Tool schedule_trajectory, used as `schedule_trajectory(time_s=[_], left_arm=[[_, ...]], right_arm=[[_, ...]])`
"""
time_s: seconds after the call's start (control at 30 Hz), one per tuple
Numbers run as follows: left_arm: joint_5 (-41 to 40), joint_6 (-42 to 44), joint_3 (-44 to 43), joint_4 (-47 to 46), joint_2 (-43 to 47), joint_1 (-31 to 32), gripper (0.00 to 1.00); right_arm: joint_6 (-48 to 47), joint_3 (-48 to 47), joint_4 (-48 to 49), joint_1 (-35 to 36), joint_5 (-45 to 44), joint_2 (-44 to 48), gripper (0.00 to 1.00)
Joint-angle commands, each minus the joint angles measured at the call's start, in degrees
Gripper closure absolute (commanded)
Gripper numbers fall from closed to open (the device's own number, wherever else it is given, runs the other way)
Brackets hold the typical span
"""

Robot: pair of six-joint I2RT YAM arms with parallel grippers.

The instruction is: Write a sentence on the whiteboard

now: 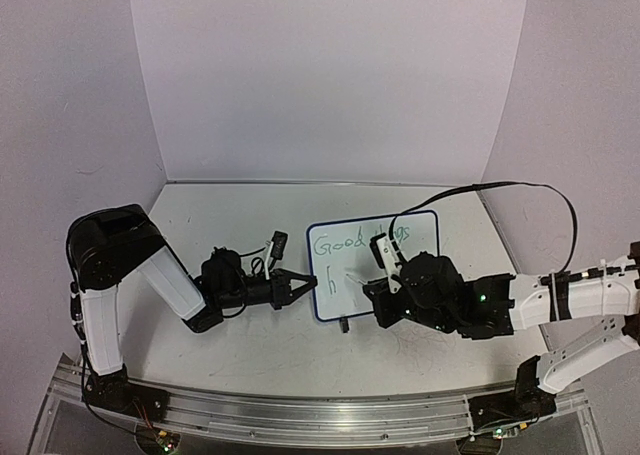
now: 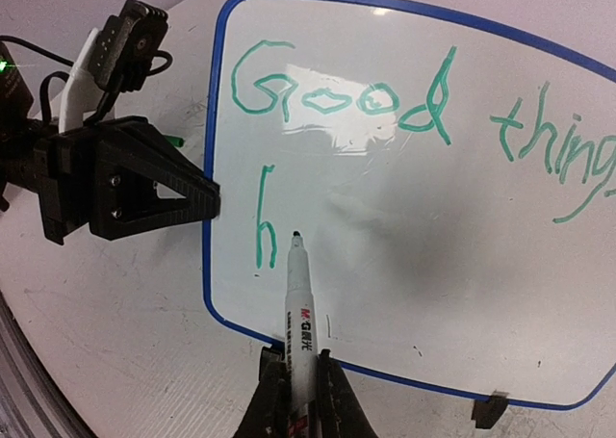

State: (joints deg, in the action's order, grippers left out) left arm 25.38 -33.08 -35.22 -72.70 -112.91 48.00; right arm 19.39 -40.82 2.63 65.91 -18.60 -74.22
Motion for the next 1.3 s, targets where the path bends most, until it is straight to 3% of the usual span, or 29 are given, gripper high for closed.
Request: schedule_trajectory(time_s=[0.0,0.97,1.17,1.27], left_arm=[[-4.9,1.73,-0.29,0.73,3.88,0.57,1.0],[-7.71,3.08,-0.46,4.52,5.54,2.01,1.0],[-7.65,3.27,-0.46,4.84,5.84,2.09,1.0],[-7.63,3.29,-0.61,5.02,5.73,2.09,1.0]], right_arm=[[0.18,1.61,2.74,-0.24,-0.98,0.72,1.0],[-0.38,1.23,6.01,-0.23,0.43,-1.72,1.0],[1.32,1.58,5.8,-0.25,-3.37,-1.8,1.0],[-0.35,1.32,6.99,-0.26,-0.09,-2.58,1.0]])
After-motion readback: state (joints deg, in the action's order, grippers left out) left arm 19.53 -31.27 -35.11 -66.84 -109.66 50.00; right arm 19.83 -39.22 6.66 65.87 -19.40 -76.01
